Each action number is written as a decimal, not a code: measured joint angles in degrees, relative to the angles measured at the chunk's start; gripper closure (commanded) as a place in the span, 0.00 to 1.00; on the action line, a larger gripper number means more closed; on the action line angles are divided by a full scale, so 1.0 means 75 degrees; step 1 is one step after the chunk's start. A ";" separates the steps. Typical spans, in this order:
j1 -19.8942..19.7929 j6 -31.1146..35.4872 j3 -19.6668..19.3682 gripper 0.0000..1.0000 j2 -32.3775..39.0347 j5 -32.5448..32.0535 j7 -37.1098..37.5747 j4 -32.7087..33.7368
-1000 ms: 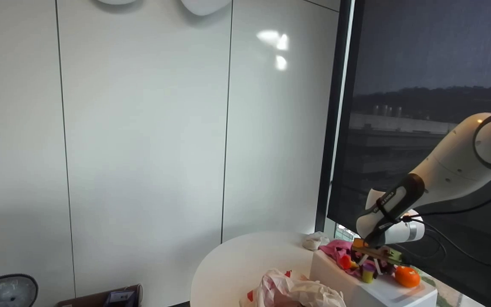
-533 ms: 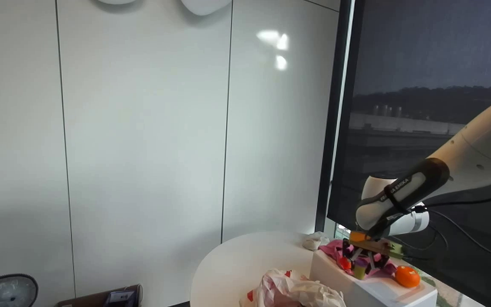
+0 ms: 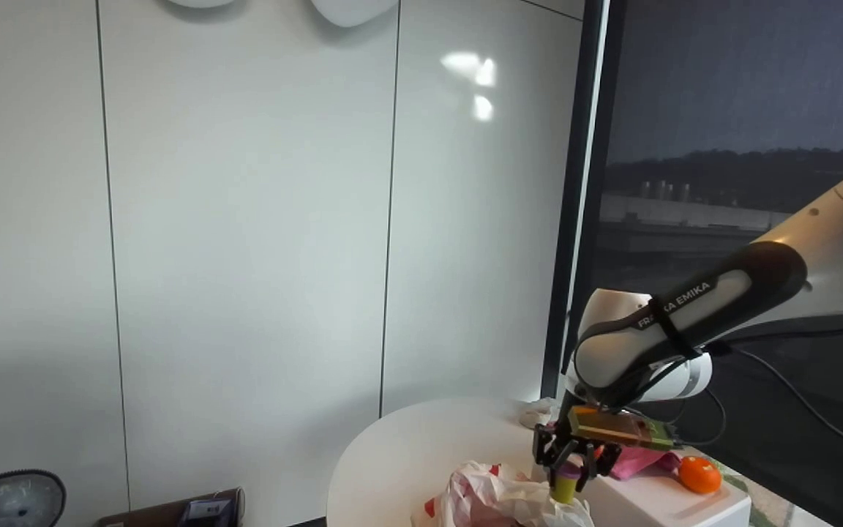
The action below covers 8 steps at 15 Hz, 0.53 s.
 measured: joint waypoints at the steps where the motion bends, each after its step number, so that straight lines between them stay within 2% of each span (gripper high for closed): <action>1: 0.0127 -0.0058 0.0168 0.75 0.0095 0.0108 -0.0186 0.0036; 5: 0.0400 0.0089 0.0658 0.75 0.1039 -0.0169 -0.0341 0.0550; 8: 0.0522 0.0571 0.0680 0.75 0.2129 -0.0720 -0.0251 0.1271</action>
